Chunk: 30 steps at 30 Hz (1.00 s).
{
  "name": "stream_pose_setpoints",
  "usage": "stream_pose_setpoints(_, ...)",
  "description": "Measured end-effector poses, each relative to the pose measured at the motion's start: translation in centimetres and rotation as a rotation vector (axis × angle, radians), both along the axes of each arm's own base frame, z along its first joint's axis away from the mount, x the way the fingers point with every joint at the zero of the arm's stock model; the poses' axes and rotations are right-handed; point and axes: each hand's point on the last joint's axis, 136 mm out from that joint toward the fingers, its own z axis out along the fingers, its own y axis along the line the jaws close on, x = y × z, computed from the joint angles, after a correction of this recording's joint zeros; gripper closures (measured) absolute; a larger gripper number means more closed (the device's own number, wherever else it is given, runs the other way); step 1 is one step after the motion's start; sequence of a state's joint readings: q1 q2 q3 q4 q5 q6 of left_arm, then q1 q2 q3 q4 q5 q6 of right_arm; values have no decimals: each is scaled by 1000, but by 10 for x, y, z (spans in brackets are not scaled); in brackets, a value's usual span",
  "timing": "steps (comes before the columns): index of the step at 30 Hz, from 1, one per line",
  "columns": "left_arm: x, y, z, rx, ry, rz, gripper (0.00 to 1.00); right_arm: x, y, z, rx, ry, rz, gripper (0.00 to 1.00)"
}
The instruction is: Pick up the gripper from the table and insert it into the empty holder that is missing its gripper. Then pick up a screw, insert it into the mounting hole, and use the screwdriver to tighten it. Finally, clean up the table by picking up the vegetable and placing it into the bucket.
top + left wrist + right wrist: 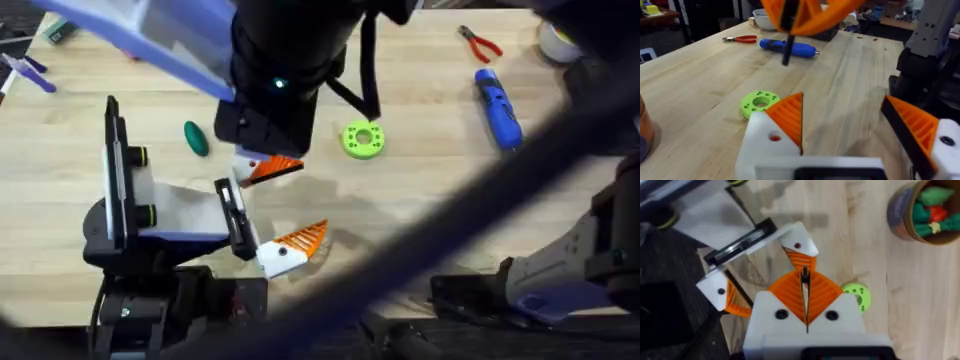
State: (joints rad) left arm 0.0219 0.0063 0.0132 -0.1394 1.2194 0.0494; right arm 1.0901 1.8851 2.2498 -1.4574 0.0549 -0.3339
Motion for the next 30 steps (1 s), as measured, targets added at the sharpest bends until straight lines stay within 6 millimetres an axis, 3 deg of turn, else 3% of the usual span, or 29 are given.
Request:
stream_pose_setpoints(10,0,0,0,0,0,0,15,-9,7,-1,12,18,113,995)
stream_pose_setpoints(19,0,0,0,0,0,0,15,-4,17,-22,-33,39,132,995)
stream_pose_setpoints(30,0,0,0,0,0,0,15,-5,16,-28,-54,51,133,995)
